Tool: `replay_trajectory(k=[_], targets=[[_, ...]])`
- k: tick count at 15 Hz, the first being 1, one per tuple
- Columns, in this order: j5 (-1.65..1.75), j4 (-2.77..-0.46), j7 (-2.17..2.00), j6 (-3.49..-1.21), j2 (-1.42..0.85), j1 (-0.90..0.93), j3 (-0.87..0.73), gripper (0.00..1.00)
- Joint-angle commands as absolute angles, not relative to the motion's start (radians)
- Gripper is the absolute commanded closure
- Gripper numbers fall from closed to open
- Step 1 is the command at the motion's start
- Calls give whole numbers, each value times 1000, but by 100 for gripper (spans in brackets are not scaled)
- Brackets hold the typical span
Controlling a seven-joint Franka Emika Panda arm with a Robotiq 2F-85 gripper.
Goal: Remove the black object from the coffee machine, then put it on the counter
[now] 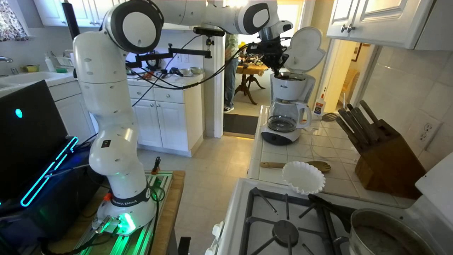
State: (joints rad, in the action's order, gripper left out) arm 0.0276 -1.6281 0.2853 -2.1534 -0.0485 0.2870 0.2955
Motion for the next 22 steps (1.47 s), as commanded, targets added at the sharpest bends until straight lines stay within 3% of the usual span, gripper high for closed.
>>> replay_trajectory(k=[1,22], targets=[[11,-1571,313,-2150,-98,291,299,100],[72,-1344,295,-2119,-284,319,295,100]])
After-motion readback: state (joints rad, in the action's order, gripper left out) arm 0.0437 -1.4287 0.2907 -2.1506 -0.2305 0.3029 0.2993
